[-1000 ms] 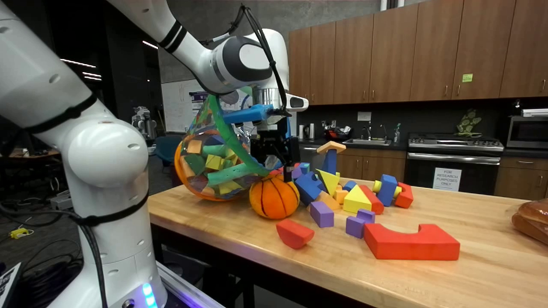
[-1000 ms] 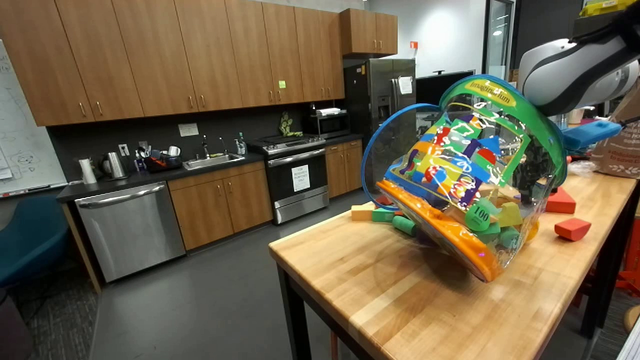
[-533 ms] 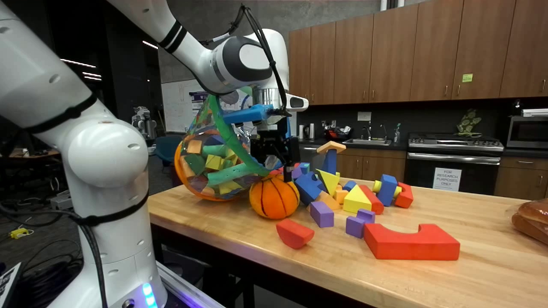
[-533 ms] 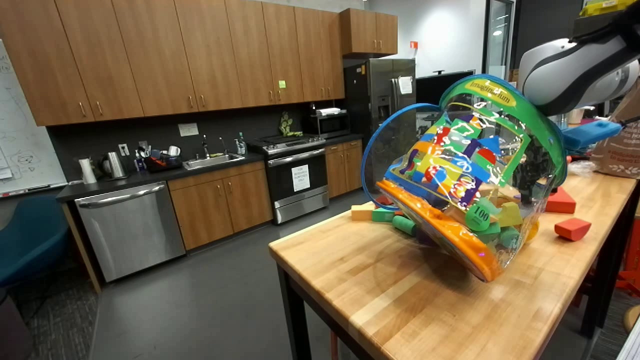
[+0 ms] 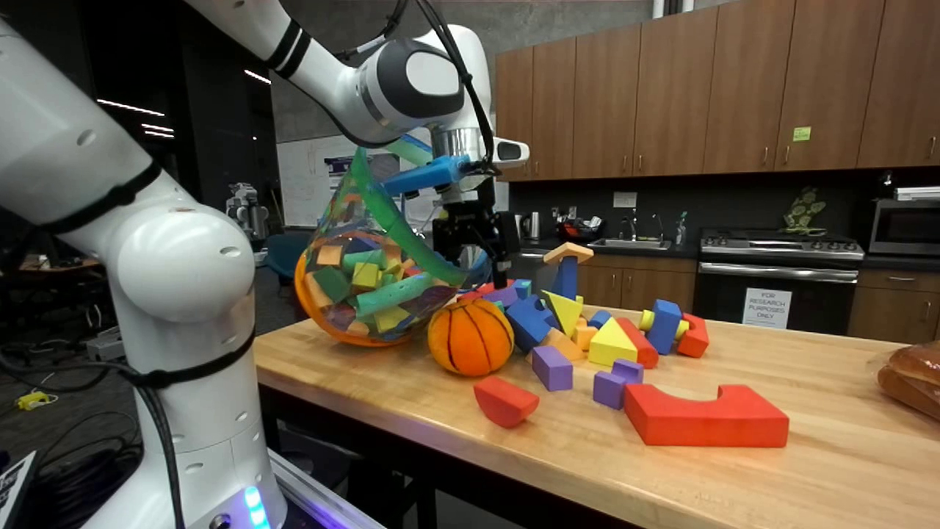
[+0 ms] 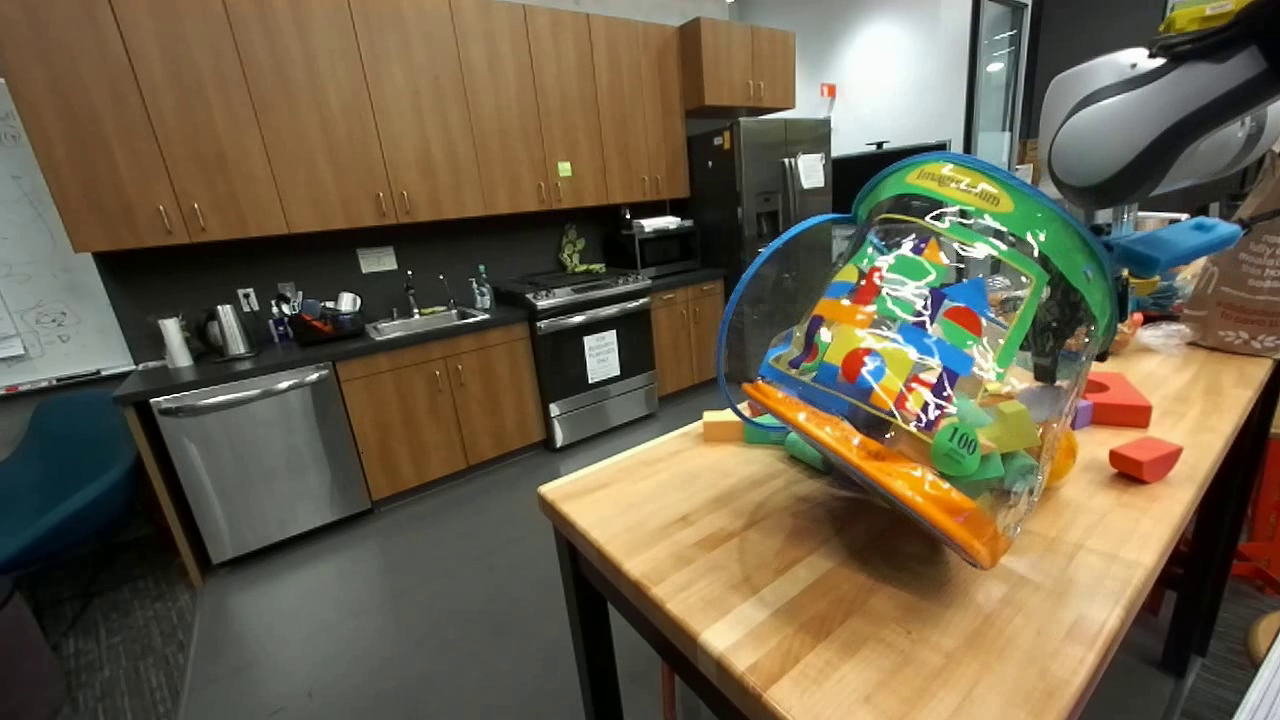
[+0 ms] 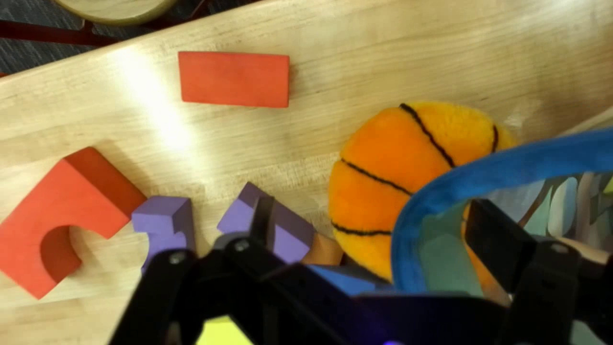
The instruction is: Pick up the piece with orange, yellow and blue blocks and put it in the clear bag
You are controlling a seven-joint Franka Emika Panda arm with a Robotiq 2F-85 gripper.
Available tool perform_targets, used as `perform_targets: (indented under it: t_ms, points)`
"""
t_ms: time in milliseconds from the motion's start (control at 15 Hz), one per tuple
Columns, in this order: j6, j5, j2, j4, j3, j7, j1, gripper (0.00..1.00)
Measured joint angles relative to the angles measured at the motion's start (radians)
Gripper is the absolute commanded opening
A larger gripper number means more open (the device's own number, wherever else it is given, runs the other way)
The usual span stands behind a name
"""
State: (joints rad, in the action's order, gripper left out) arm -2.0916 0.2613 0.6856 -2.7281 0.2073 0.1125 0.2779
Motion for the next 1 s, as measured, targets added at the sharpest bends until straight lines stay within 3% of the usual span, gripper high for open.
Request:
perform_targets:
  t_ms: [400,1000]
  points:
    - [0.072,0.000,0.144,0.103,0.020,0.026,0.004,1.00]
    - [0.081,0.000,0.246,0.228,0.127,0.075,0.008,1.00]
